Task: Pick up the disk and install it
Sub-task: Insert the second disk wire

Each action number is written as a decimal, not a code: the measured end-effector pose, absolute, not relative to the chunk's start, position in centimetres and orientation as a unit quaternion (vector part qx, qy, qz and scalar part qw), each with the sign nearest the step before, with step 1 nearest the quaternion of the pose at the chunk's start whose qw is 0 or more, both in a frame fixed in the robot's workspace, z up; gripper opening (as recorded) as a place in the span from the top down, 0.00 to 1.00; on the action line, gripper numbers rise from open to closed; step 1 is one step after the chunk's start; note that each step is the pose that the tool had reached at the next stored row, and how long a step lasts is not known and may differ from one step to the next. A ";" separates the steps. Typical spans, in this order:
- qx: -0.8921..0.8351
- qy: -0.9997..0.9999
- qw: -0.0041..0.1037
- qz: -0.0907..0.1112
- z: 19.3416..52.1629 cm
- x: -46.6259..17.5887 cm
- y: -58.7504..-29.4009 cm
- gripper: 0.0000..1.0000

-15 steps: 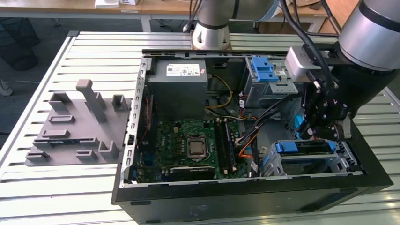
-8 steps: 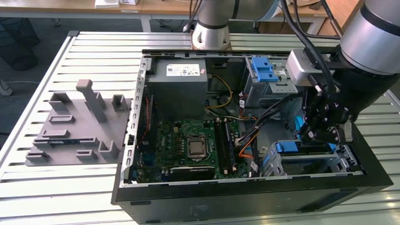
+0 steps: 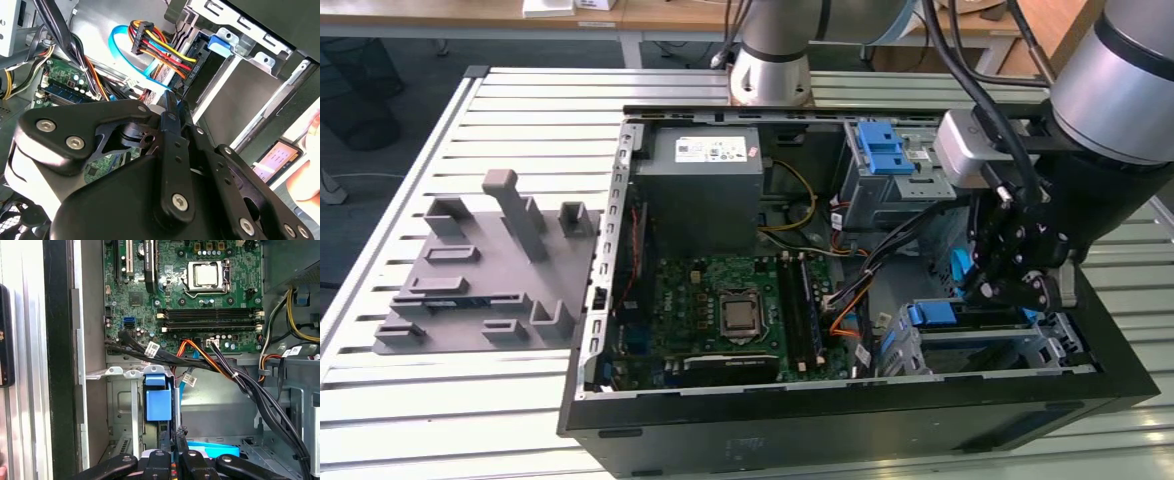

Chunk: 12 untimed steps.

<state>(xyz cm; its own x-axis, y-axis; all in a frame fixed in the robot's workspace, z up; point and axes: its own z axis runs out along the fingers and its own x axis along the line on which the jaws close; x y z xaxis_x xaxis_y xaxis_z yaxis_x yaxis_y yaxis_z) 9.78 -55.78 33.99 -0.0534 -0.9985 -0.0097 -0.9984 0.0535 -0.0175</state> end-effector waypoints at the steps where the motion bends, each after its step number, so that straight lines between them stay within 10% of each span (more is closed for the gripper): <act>1: -0.688 0.726 0.010 -0.003 34.0 9.8 -55.8 0.84; 12: -0.688 0.726 0.012 0.000 33.8 9.9 -55.9 0.84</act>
<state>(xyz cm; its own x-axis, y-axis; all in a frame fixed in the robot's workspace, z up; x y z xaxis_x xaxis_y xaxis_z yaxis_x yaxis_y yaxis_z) 9.87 -55.92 33.79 -0.0540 -0.9984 -0.0181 -0.9984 0.0543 -0.0161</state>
